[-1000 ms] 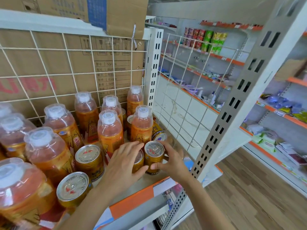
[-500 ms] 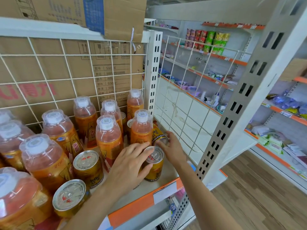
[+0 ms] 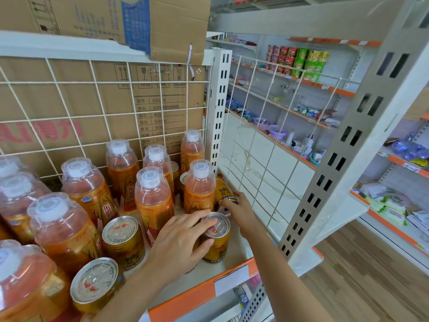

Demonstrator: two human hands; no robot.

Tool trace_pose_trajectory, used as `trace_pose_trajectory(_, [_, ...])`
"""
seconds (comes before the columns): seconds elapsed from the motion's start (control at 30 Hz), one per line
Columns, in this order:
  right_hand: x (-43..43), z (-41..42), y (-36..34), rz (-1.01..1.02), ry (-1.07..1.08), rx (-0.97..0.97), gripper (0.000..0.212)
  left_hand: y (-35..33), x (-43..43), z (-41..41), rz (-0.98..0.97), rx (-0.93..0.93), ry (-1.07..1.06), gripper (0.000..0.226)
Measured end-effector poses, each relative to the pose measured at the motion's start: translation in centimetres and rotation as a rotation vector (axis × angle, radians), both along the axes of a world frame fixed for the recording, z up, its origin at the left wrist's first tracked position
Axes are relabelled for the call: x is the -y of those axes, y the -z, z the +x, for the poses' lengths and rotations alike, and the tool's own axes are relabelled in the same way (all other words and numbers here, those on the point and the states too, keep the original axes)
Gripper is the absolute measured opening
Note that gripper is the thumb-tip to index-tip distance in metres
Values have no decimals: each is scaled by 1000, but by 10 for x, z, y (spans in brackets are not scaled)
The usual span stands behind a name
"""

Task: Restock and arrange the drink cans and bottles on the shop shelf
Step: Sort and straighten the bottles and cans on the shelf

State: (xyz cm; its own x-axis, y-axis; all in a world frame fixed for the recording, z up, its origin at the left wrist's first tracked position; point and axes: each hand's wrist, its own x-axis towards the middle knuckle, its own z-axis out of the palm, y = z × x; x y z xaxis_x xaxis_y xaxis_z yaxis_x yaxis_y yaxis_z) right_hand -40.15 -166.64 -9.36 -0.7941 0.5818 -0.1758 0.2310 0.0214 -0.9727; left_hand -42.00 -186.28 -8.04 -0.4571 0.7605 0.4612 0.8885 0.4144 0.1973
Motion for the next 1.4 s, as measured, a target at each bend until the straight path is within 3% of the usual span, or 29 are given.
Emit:
trace_pose_trajectory(0.2, [-3,14,-3,-339,-57,-282,85,1,0,-1,6,12,8,39])
trace_pose_trajectory(0.3, [-3,23,-2,-263,-169,-317,80,1,0,-1,17,1,14,39])
trace_pose_trajectory(0.4, [1,31,2,-220,-150,-314,67,0,1,0,23,-6,16,39])
trace_pose_trajectory(0.53, [4,40,9,-205,-38,-311,88,1,1,-1,31,-18,19,40])
trace_pose_trajectory(0.67, [12,52,11,-149,91,-307,92,0,0,-1,27,-22,19,41])
trace_pose_trajectory(0.83, [17,61,14,-28,72,-309,78,1,1,-1,27,-19,21,41])
trace_pose_trajectory(1.2, [9,67,22,87,-23,-233,73,0,1,-2,40,-3,45,41])
trace_pose_trajectory(1.4, [18,73,20,215,25,-166,74,2,4,-3,134,71,51,35])
